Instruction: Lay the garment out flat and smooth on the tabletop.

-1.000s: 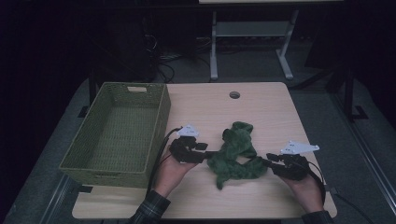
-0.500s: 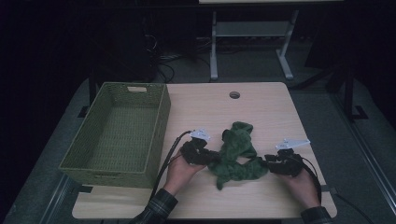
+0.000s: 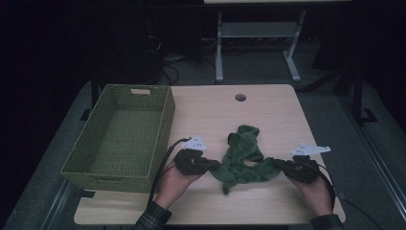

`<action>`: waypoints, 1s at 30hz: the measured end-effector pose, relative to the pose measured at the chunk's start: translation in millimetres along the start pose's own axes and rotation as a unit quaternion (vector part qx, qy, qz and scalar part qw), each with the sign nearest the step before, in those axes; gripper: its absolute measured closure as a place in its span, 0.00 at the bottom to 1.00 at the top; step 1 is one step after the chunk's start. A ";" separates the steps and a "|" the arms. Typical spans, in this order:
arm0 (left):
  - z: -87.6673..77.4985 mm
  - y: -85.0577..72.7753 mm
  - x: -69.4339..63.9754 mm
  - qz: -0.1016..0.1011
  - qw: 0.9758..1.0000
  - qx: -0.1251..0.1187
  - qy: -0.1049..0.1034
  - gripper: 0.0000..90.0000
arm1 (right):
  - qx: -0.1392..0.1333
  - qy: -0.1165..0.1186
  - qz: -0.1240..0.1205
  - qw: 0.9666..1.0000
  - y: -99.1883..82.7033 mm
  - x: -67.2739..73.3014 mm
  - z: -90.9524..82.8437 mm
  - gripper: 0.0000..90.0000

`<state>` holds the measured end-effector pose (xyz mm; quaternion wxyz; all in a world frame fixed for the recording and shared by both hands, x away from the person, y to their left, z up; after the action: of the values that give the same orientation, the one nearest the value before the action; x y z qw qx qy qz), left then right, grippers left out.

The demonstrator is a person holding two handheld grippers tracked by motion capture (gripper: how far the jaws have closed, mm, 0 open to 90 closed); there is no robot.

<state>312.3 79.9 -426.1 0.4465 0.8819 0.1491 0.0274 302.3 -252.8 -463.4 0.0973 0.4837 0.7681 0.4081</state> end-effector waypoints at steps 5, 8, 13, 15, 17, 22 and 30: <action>-8.0 -15.3 -9.8 0.002 1.000 0.006 0.010 0.95 | -0.023 -0.005 0.000 1.000 -4.9 2.9 -16.9 0.93; -7.1 -28.9 -14.6 0.001 1.000 0.019 0.013 0.95 | -0.022 -0.006 -0.001 1.000 -12.1 6.4 -22.0 0.93; -1.6 -54.8 -18.5 -0.024 0.999 0.047 0.010 0.95 | -0.005 -0.001 0.006 1.000 -26.8 9.5 -23.8 0.93; 0.4 -60.1 -19.3 -0.027 0.998 0.057 0.015 0.95 | 0.010 0.002 0.005 1.000 -32.6 11.8 -21.4 0.92; 1.3 -63.5 -20.1 -0.030 0.997 0.067 0.020 0.94 | 0.021 0.004 0.003 1.000 -37.3 14.2 -17.9 0.92; -3.0 -62.6 -20.9 -0.039 0.996 0.066 0.048 0.79 | 0.028 -0.005 -0.003 1.000 -41.5 14.1 -16.2 0.86; -17.0 -40.3 -18.3 -0.035 0.998 0.020 0.057 0.73 | 0.004 -0.013 -0.008 1.000 -31.2 11.9 -23.3 0.81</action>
<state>282.1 110.4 -446.4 0.4198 0.8820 0.2060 0.0590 262.8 -261.7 -467.9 0.1082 0.4831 0.7724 0.3979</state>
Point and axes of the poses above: each handheld gripper's, and its own axes: z roughly forward along the jaws, y roughly out of its top, x roughly to its left, the point moved 3 cm from there along z, roughly forward along the jaws, and after that the axes turned 9 degrees about z, right-handed, at the moved point
